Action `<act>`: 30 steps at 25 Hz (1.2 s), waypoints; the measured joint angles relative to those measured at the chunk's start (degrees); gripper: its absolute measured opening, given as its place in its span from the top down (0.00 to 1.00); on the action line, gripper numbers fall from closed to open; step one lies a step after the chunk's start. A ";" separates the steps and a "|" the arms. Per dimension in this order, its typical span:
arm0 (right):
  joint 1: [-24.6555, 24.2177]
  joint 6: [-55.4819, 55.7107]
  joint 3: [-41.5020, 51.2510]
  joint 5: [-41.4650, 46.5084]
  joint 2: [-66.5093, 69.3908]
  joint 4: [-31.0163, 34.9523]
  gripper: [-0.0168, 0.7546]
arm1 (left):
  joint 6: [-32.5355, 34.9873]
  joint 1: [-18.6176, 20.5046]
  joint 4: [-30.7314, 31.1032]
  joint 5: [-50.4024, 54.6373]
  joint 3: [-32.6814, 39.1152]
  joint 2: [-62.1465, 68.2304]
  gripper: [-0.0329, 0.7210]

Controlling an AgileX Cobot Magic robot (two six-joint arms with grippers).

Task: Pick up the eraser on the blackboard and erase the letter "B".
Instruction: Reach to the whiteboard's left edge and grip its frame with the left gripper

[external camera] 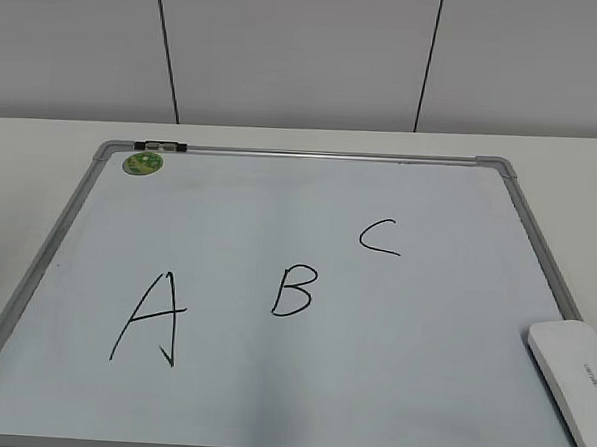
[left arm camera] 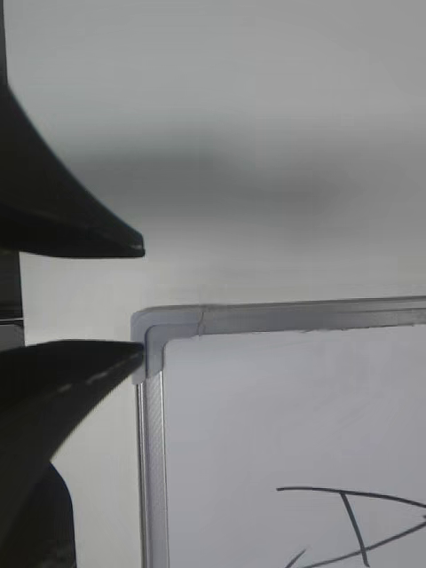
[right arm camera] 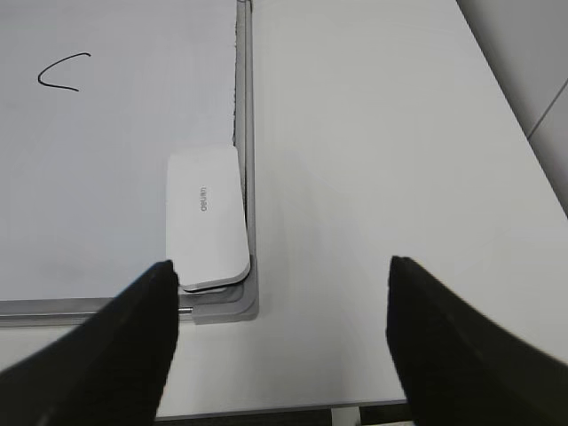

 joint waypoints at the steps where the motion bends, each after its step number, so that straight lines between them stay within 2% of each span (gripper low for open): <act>1: 0.00 0.00 0.00 0.00 0.00 0.00 0.28 | 0.00 0.00 -0.04 -0.29 -1.38 3.78 0.63; 13: 0.00 0.00 0.00 0.00 0.00 0.00 0.28 | 0.40 0.00 -0.13 -4.59 -19.90 37.70 0.63; 18: 0.00 0.00 0.00 0.00 0.00 0.00 0.28 | 0.49 0.00 -0.13 -4.94 -26.69 46.70 0.63; 30: 0.00 0.00 0.00 0.00 0.00 0.00 0.28 | 0.61 0.00 -0.13 -5.43 -37.32 61.81 0.63</act>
